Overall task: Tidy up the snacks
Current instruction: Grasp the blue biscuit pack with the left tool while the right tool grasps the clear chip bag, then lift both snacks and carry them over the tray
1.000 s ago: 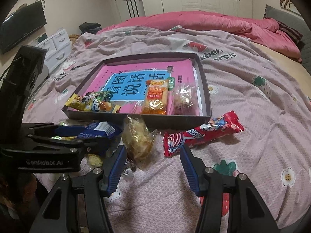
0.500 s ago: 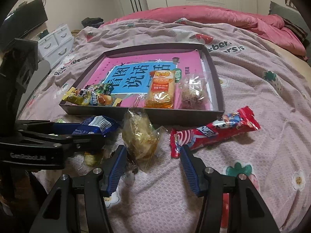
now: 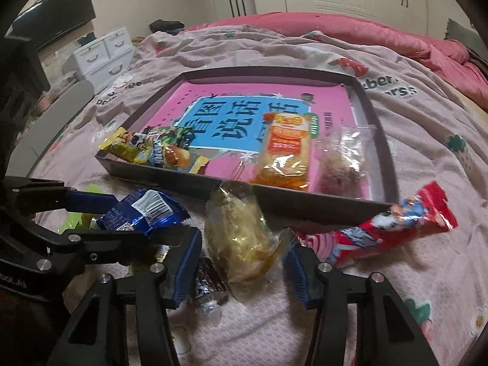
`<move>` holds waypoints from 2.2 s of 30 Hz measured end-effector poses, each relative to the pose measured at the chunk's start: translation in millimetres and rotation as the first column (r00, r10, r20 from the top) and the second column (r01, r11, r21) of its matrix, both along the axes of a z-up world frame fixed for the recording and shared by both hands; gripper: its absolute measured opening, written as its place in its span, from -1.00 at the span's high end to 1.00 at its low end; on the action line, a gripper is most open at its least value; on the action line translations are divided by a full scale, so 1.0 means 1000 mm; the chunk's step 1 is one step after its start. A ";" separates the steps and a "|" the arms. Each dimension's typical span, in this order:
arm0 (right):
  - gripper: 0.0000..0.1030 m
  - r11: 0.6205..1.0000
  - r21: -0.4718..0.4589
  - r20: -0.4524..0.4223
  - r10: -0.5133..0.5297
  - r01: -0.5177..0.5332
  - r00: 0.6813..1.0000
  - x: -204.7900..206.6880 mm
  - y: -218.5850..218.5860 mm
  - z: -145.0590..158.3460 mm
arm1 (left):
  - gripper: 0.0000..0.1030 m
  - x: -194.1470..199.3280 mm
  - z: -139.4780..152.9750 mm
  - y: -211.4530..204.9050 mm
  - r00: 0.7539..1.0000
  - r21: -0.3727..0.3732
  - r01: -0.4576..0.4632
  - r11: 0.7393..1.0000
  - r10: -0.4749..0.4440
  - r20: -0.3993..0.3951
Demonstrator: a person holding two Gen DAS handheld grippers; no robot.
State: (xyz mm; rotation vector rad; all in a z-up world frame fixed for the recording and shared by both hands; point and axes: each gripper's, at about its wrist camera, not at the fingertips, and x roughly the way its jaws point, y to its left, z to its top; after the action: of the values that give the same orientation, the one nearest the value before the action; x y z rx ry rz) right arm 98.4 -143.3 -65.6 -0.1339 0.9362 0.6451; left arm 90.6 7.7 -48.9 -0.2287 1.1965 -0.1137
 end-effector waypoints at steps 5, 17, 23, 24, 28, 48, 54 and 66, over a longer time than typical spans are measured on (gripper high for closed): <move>0.06 1.000 0.004 0.007 0.026 -0.026 1.000 -0.001 0.003 -0.001 | -0.44 0.001 -0.003 0.005 1.000 -0.018 -0.019 1.000 0.019 -0.013; 0.20 0.999 0.016 0.021 0.043 -0.044 0.999 -0.008 -0.002 0.004 | -0.31 0.006 -0.018 0.002 0.999 -0.043 -0.023 0.999 0.022 -0.036; 0.20 0.999 0.019 0.016 0.044 -0.045 0.999 -0.007 -0.003 0.002 | -0.27 0.007 -0.021 0.002 0.999 -0.043 -0.025 0.999 0.023 -0.033; 0.20 0.999 0.018 0.015 0.045 -0.045 0.999 -0.007 -0.002 0.002 | -0.26 0.007 -0.021 0.002 0.999 -0.043 -0.025 0.999 0.023 -0.034; 0.21 0.999 0.032 0.002 0.042 -0.042 0.999 -0.004 -0.002 -0.001 | -0.19 0.007 -0.021 0.004 0.999 -0.053 -0.031 0.998 0.030 -0.030; 0.37 0.996 0.090 0.026 -0.012 0.010 1.000 -0.006 -0.021 0.018 | 0.04 0.000 0.000 0.007 1.000 -0.094 -0.006 0.996 0.007 0.014; 0.39 0.999 0.047 0.013 0.022 -0.022 1.000 -0.004 -0.006 0.006 | 0.04 -0.002 0.010 0.008 0.999 -0.097 -0.003 0.995 0.007 0.042; 0.43 0.989 0.143 0.067 -0.036 0.026 0.997 -0.010 -0.024 0.036 | 0.04 -0.007 0.023 0.011 0.997 -0.119 0.005 0.993 0.005 0.082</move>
State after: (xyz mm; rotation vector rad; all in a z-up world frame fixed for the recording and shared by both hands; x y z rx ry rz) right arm 88.9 -167.2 -29.7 -0.0145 0.8209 0.6720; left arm 83.3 18.5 -26.3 -0.3255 1.1091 -0.1927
